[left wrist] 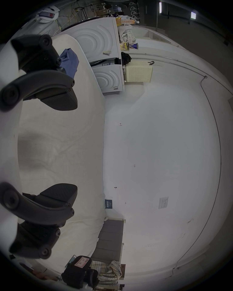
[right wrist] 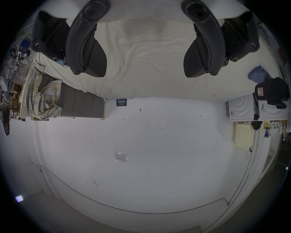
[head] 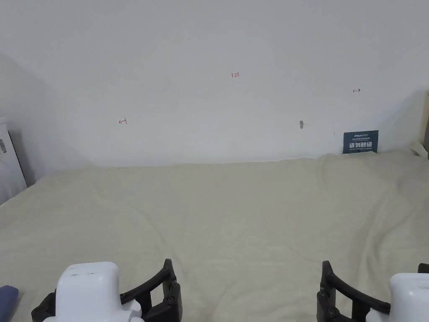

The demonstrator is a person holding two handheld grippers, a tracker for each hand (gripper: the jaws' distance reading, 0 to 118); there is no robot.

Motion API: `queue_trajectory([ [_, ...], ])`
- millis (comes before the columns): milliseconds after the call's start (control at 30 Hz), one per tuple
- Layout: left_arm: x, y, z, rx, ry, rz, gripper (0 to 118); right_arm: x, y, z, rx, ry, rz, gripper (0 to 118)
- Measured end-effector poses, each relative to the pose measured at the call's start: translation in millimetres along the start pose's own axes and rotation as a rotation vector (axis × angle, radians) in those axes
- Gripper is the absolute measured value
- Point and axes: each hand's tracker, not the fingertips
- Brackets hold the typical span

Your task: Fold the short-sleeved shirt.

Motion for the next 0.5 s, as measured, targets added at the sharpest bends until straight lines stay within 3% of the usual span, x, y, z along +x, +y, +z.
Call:
queue_trajectory([
  [200, 1.8, 0.4, 0.1, 0.004, -0.003, -0.005, 97, 0.2, -2.1, -1.1, -0.017, -0.006, -0.044, 103],
  [500, 0.7, -0.8, 0.2, 0.006, -0.002, 0.004, 97, 2.2, -4.9, -2.1, -0.005, -0.038, -0.02, 103],
])
